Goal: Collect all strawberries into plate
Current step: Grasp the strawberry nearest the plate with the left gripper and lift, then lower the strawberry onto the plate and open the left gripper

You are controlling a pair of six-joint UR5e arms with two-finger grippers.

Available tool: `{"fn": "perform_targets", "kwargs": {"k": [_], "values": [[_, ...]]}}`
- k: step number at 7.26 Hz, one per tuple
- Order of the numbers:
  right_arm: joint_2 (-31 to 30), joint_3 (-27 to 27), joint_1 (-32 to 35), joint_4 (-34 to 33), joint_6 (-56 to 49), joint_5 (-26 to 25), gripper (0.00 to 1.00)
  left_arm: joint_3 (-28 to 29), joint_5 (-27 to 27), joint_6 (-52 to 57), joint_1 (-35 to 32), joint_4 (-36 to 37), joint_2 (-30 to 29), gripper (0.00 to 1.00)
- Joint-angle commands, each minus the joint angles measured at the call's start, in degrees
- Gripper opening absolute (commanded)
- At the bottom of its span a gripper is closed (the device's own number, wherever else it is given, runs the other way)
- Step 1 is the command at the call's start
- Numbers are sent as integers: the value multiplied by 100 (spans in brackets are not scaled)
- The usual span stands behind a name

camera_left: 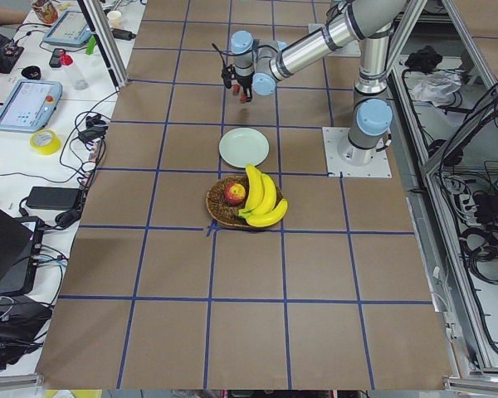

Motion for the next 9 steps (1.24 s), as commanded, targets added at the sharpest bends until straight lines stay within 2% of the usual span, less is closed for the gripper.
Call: {"fn": "perform_targets", "kwargs": {"k": [1, 2, 5, 7, 8, 9], "values": [[0, 4, 1, 0, 0, 2, 100, 470, 836, 994, 664, -1040, 116, 0], [0, 4, 1, 0, 0, -7, 100, 427, 1188, 1521, 1077, -1122, 143, 0], [0, 4, 1, 0, 0, 2, 100, 173, 1236, 2597, 2142, -1194, 29, 0], [0, 4, 1, -9, 0, 2, 100, 128, 1210, 2757, 2276, -1141, -129, 0], [0, 4, 1, -9, 9, 2, 100, 128, 1209, 2766, 2276, -1132, -199, 6], [0, 4, 1, -9, 9, 2, 100, 137, 1209, 2757, 2276, -1123, -209, 86]]}}
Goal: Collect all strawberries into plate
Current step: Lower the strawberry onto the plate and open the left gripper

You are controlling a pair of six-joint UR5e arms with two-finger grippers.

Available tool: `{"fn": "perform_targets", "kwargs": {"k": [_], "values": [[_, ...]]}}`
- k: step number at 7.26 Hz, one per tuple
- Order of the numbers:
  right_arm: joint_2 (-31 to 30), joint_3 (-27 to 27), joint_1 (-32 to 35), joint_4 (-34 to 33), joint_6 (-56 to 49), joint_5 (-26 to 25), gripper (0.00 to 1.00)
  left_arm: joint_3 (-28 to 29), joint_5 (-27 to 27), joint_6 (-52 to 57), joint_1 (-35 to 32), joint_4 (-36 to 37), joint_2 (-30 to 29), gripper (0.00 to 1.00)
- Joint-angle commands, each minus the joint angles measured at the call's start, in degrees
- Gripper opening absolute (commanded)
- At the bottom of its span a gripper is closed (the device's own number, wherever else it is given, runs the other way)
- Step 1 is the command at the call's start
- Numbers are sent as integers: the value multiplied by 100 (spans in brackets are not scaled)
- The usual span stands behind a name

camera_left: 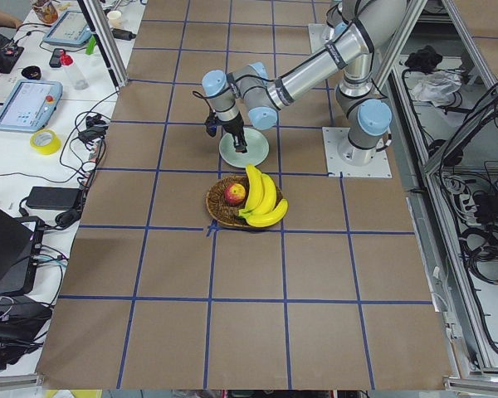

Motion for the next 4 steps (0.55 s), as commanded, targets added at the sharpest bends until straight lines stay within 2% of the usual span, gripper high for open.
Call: {"fn": "perform_targets", "kwargs": {"k": [1, 3, 4], "values": [[0, 0, 0, -1, 3, 0, 100, 9, 7, 58, 10, 14, -32, 100], [0, 0, 0, -1, 3, 9, 100, 132, -176, -47, -59, 40, 100, 100], [0, 0, 0, 8, 3, 9, 100, 150, -882, -108, -182, 40, 222, 100]]}}
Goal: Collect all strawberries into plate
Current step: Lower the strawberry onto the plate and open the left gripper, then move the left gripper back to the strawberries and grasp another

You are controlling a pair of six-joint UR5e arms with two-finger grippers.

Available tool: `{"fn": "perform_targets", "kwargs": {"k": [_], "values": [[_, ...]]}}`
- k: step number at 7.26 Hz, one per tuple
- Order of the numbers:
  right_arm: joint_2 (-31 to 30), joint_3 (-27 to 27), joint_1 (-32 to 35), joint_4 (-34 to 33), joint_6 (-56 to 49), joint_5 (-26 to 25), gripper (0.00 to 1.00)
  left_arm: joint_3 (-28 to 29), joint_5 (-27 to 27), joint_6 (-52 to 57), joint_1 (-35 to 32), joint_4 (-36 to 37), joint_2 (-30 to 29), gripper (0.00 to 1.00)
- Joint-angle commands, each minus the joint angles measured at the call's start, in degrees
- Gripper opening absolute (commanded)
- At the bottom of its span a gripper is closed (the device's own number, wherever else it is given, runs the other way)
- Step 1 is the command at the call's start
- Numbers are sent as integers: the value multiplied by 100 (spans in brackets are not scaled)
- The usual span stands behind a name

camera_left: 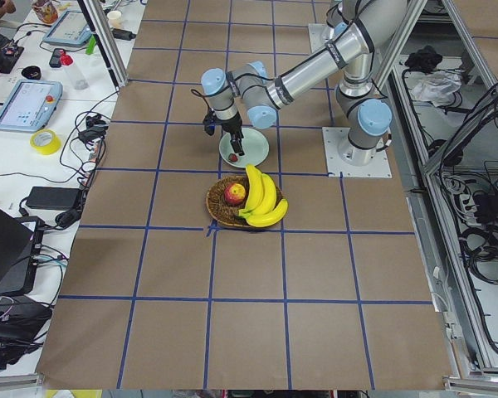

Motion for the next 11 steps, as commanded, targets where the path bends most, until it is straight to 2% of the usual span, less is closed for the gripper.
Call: {"fn": "perform_targets", "kwargs": {"k": [1, 3, 4, 5, 6, 9, 10, 11], "values": [[0, 0, 0, 5, 9, 1, 100, 102, -991, -474, -331, 5, 197, 100], [0, 9, 0, -161, 0, -8, 100, 269, -1057, -1205, -1102, 49, 197, 100], [0, 26, 0, -153, 9, -8, 100, 208, -1091, -1564, -1489, 389, 119, 100], [0, 35, 0, -153, 0, -8, 100, 138, -1440, -1716, -1841, 549, 49, 100], [0, 35, 0, -153, 0, -8, 100, 59, -1704, -1743, -2045, 968, -82, 100], [0, 35, 0, -153, 9, -8, 100, -354, -1953, -1735, -2520, 2233, -416, 100], [0, 44, 0, -153, 9, -8, 100, -390, -1944, -1735, -2565, 2281, -496, 100], [0, 44, 0, -136, 9, -8, 100, -407, -1927, -1735, -2600, 2282, -584, 94]]}}
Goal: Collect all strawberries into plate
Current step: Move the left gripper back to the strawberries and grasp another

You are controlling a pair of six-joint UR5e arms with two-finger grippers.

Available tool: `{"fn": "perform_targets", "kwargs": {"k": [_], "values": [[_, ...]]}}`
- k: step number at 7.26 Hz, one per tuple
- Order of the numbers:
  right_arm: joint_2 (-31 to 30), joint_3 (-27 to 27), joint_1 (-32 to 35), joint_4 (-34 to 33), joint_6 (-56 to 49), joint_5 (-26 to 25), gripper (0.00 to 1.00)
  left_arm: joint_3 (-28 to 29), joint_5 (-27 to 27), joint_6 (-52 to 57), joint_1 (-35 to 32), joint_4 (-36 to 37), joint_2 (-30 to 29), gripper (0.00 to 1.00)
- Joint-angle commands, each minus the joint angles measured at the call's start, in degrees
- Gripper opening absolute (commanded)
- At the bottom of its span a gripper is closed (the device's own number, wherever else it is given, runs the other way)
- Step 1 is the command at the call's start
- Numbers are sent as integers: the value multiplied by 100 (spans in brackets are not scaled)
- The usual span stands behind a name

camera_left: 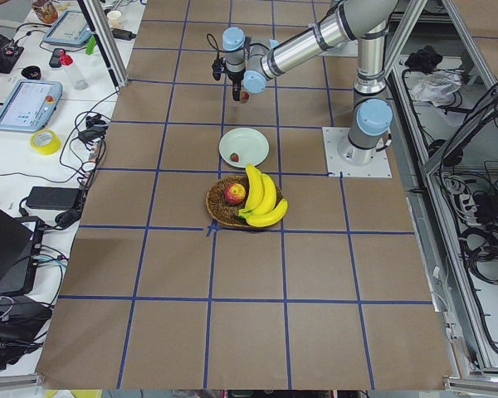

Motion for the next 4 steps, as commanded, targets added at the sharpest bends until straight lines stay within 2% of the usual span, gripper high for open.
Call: {"fn": "perform_targets", "kwargs": {"k": [1, 3, 4], "values": [[-9, 3, 0, 14, -9, 0, 100, -44, -14, 0, -74, 94, -167, 90], [-9, 3, 0, 23, 0, 0, 100, -96, -23, 0, -153, 94, -264, 71], [-9, 12, 0, 23, 0, 0, 100, -105, 3, -9, -223, 94, -273, 40]]}}
